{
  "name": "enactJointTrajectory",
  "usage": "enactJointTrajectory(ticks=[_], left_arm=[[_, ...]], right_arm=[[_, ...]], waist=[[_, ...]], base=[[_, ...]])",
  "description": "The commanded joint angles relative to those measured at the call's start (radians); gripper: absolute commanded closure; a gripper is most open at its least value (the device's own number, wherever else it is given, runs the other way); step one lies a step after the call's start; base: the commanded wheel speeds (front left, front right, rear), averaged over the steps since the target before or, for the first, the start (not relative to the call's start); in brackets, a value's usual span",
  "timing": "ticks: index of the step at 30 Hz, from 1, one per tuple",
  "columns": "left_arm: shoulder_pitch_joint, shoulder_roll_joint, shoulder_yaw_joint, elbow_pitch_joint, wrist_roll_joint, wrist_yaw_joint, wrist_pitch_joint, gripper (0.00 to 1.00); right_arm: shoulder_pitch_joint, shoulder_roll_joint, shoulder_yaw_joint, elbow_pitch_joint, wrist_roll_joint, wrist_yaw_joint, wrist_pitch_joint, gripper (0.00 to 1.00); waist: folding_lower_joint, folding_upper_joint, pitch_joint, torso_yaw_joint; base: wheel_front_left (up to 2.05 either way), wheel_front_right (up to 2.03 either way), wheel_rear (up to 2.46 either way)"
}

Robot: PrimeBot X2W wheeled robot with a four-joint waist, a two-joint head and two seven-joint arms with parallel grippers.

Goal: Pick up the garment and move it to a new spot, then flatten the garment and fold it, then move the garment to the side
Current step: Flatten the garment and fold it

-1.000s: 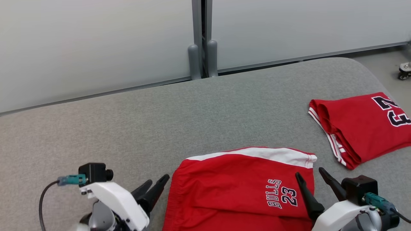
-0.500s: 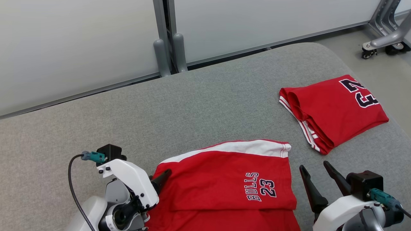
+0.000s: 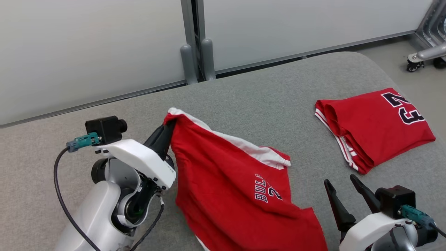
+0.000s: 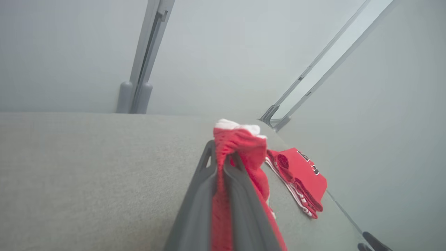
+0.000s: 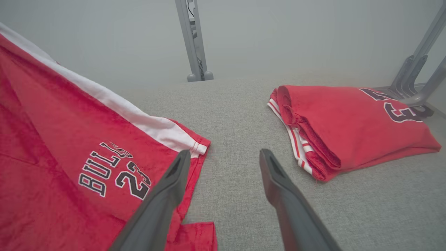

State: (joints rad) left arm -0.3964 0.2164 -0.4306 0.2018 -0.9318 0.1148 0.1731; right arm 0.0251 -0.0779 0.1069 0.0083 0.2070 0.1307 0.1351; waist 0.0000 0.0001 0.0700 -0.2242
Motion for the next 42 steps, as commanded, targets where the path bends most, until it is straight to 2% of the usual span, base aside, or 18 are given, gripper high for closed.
enactJointTrajectory(ticks=[1, 4, 9, 13, 14, 15, 16, 21, 25, 31, 35, 37, 38, 42], left_arm=[[0.006, 0.002, 0.007, -0.010, 0.011, -0.007, -0.027, 1.00], [0.057, 0.014, -0.027, -0.040, 0.033, 0.008, -0.015, 1.00], [0.198, 0.070, -0.092, -0.044, 0.085, 0.108, 0.058, 1.00], [0.287, 0.076, -0.099, -0.056, 0.084, 0.151, 0.051, 1.00], [0.299, 0.084, -0.105, -0.056, 0.098, 0.161, 0.048, 0.66], [0.315, 0.086, -0.117, -0.054, 0.101, 0.167, 0.055, 0.13], [0.331, 0.086, -0.129, -0.055, 0.107, 0.173, 0.063, 0.00], [0.385, 0.092, -0.148, -0.100, 0.077, 0.173, 0.103, 0.00], [0.415, 0.117, -0.091, -0.191, 0.027, 0.190, 0.109, 0.00], [0.409, 0.170, -0.022, -0.264, 0.046, 0.237, 0.087, 0.00], [0.396, 0.163, 0.024, -0.275, 0.069, 0.247, -0.005, 0.00], [0.386, 0.170, 0.042, -0.278, 0.099, 0.229, -0.074, 0.00], [0.386, 0.170, 0.042, -0.278, 0.099, 0.229, -0.074, 0.00], [0.374, 0.184, 0.089, -0.261, 0.158, 0.198, -0.233, 0.00]], right_arm=[[0.002, -0.007, -0.004, -0.005, -0.007, 0.000, 0.001, 0.00], [0.009, -0.006, 0.000, -0.008, -0.004, 0.000, 0.005, 0.00], [0.015, -0.006, 0.010, -0.010, 0.003, 0.000, 0.010, 0.00], [0.018, -0.011, 0.005, -0.013, -0.001, 0.000, 0.013, 0.00], [0.018, -0.011, 0.005, -0.012, -0.002, 0.000, 0.014, 0.00], [0.017, -0.012, 0.006, -0.012, -0.002, 0.000, 0.014, 0.00], [0.016, -0.014, 0.009, -0.012, -0.002, 0.000, 0.016, 0.00], [0.018, -0.015, 0.015, -0.011, 0.004, 0.000, 0.019, 0.00], [0.028, -0.018, 0.012, -0.009, 0.005, 0.000, 0.020, 0.00], [0.023, -0.013, 0.014, 0.012, 0.013, 0.000, 0.068, 0.00], [-0.036, -0.001, 0.020, 0.053, 0.022, 0.000, 0.170, 0.00], [-0.071, 0.005, 0.025, 0.076, 0.022, 0.000, 0.219, 0.00], [-0.071, 0.005, 0.025, 0.076, 0.022, 0.000, 0.219, 0.00], [-0.142, 0.018, 0.022, 0.136, 0.039, 0.000, 0.318, 0.00]], waist=[[0.0000, -0.0001, -0.007, 0.014], [0.0000, -0.0001, -0.012, 0.034], [0.0000, -0.0001, -0.011, 0.062], [0.0000, -0.0001, -0.012, 0.085], [0.0000, -0.0001, -0.013, 0.088], [0.0000, -0.0001, -0.015, 0.090], [0.0000, -0.0001, -0.017, 0.092], [0.0000, -0.0001, -0.029, 0.098], [0.0000, -0.0001, -0.043, 0.103], [0.0000, -0.0001, -0.048, 0.095], [0.0000, -0.0001, -0.029, 0.096], [0.0000, -0.0001, -0.020, 0.107], [0.0000, -0.0001, -0.020, 0.107], [0.0000, -0.0001, -0.001, 0.140]], base=[[0.00, 0.00, 0.00], [0.00, 0.00, 0.00], [0.00, 0.00, 0.00], [0.00, 0.00, 0.00], [0.00, 0.00, 0.00], [0.00, 0.00, 0.00], [0.00, 0.00, 0.00], [0.00, 0.00, 0.00], [0.00, 0.00, 0.00], [0.00, 0.00, 0.00], [0.00, 0.00, 0.00], [0.00, 0.00, 0.00], [0.00, 0.00, 0.00], [0.00, 0.00, 0.00]])
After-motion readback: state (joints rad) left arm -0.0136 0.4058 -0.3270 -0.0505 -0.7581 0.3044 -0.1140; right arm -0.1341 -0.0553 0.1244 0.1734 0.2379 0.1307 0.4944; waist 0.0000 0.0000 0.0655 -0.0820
